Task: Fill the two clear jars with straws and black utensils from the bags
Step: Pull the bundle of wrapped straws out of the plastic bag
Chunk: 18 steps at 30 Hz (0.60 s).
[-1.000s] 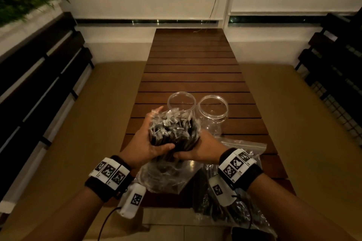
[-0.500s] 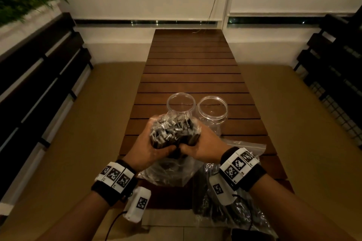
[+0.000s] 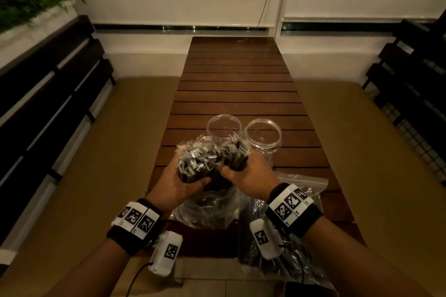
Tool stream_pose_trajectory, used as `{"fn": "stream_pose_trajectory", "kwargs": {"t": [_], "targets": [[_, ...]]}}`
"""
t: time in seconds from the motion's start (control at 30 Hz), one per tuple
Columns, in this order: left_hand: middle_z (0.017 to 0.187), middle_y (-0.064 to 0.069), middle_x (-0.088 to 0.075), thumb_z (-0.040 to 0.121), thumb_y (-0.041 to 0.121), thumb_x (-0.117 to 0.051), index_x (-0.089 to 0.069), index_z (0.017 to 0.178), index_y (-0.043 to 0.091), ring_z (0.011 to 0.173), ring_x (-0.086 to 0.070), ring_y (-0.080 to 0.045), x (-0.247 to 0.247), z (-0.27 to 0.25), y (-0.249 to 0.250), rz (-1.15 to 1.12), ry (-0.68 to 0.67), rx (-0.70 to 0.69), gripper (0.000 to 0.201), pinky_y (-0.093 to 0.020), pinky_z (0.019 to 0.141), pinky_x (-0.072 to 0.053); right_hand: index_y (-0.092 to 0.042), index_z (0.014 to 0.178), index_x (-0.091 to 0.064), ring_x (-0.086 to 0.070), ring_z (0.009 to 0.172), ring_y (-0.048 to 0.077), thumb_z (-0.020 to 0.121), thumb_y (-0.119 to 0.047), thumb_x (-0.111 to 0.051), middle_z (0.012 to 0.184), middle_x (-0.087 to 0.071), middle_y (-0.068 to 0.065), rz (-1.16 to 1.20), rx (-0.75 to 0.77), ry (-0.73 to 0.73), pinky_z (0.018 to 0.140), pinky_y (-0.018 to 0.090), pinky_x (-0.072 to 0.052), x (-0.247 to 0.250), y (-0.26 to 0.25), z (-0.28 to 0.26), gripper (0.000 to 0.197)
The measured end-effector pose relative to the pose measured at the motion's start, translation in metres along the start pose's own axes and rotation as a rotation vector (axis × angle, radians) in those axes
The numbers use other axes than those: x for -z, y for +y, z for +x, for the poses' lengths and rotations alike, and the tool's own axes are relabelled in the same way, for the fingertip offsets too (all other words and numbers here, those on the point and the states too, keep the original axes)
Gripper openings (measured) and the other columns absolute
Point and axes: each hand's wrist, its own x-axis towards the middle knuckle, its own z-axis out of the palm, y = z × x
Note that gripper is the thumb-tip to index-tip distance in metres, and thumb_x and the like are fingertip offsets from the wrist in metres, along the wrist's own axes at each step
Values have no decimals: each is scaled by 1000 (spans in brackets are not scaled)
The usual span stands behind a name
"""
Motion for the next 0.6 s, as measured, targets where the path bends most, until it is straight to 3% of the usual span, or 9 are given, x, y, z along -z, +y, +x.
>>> {"fn": "stream_pose_trajectory", "kwargs": {"t": [0.07,0.17,0.27,0.37,0.47,0.6], "targets": [[123,0,-60,73,-3,-75,-42,134,1,109,-61,3,1,-1,1,-2,7,1,70,-7,82,-49,-35,81,-61,-63,69,-10,90,-15,-70,75,-64,-16,7,3,19,63,9,-49,-3,-2,1,24],[117,5,-61,74,-6,-74,-42,132,2,104,-61,10,3,-3,1,-6,13,10,66,-4,79,-48,-19,93,-68,-68,81,2,88,-20,-73,81,-69,-11,57,-5,53,73,19,-53,-7,-2,4,8],[118,3,-62,74,-2,-77,-43,133,-1,104,-62,7,6,-5,0,-14,20,24,68,-5,78,-48,-18,107,-68,-71,97,8,87,-24,-74,98,-75,-3,109,0,50,87,30,-58,-8,-6,7,22],[114,4,-61,76,-11,-70,-42,131,-2,98,-63,11,6,-6,-1,-35,17,35,63,-4,74,-49,-22,96,-74,-72,93,10,90,-20,-72,95,-77,1,96,8,25,87,32,-60,-6,-12,6,6],[115,0,-61,77,-14,-68,-40,132,-4,100,-63,9,7,-7,0,-44,16,35,63,-6,74,-50,-30,86,-71,-70,90,5,93,-17,-68,91,-75,1,106,31,19,81,20,-56,-7,-18,5,15],[116,1,-60,78,-11,-68,-40,134,-5,100,-63,11,8,-7,-1,-43,13,37,63,-4,75,-49,-29,85,-69,-70,89,7,93,-16,-68,86,-74,-2,154,27,21,88,29,-56,-6,-21,9,15]]}}
